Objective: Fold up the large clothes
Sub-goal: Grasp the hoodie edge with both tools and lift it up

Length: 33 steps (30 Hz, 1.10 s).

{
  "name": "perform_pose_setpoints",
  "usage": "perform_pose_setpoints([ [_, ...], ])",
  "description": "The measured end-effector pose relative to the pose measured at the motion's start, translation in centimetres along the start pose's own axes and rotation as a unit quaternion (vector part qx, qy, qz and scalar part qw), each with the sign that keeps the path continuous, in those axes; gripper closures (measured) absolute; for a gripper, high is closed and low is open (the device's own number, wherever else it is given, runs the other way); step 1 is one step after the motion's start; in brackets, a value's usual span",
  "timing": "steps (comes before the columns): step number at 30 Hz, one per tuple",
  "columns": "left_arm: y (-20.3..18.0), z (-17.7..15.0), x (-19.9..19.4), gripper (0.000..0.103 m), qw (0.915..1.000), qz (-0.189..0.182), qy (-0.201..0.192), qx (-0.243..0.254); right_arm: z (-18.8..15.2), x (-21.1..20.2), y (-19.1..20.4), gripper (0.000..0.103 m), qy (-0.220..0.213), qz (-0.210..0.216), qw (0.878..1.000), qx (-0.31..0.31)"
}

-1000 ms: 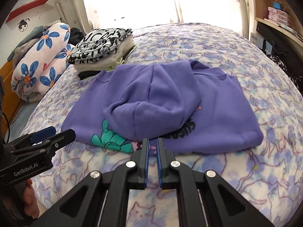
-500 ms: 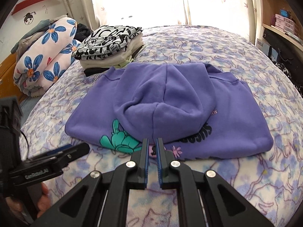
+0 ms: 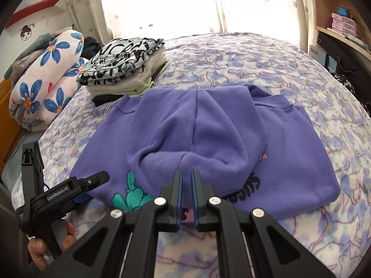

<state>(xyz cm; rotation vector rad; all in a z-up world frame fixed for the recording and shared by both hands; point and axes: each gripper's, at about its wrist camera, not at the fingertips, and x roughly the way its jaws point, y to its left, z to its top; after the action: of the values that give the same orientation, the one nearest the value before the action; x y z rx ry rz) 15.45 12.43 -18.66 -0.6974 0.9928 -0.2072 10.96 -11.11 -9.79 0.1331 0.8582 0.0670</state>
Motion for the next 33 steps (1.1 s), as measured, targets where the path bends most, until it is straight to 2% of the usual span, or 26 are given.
perform_pose_setpoints([
  [6, -0.8, 2.0, 1.8, 0.025, 0.9999, -0.004, -0.016, -0.002, 1.3, 1.7, -0.6, 0.096, 0.003, -0.001, 1.000, 0.005],
  [9, -1.5, 2.9, 1.9, 0.027, 0.9989, -0.017, -0.043, -0.001, 1.9, 2.5, -0.5, 0.096, 0.003, -0.001, 1.000, 0.001],
  [11, -2.1, 3.3, 1.8, 0.034, 0.9978, -0.017, -0.063, 0.011, 2.1, 3.0, -0.4, 0.096, 0.003, -0.002, 1.000, 0.000],
  [15, -3.4, 3.5, 1.5, 0.079, 0.9938, 0.018, -0.096, 0.054, 2.5, 4.2, -0.5, 0.096, 0.008, -0.004, 1.000, -0.003],
  [22, -2.7, 2.4, 0.2, 0.086, 0.9897, 0.044, -0.108, 0.082, 2.9, 7.0, -0.4, 0.096, 0.015, -0.006, 1.000, -0.015],
  [26, -4.3, 2.1, -0.8, 0.086, 0.9843, 0.052, -0.124, 0.114, 2.1, 10.0, -0.5, 0.095, 0.056, 0.001, 0.998, -0.017],
  [33, -11.7, 1.0, -2.9, 0.087, 0.9575, 0.057, -0.156, 0.236, 1.1, 10.5, -1.3, 0.094, 0.053, 0.021, 0.998, 0.007],
])
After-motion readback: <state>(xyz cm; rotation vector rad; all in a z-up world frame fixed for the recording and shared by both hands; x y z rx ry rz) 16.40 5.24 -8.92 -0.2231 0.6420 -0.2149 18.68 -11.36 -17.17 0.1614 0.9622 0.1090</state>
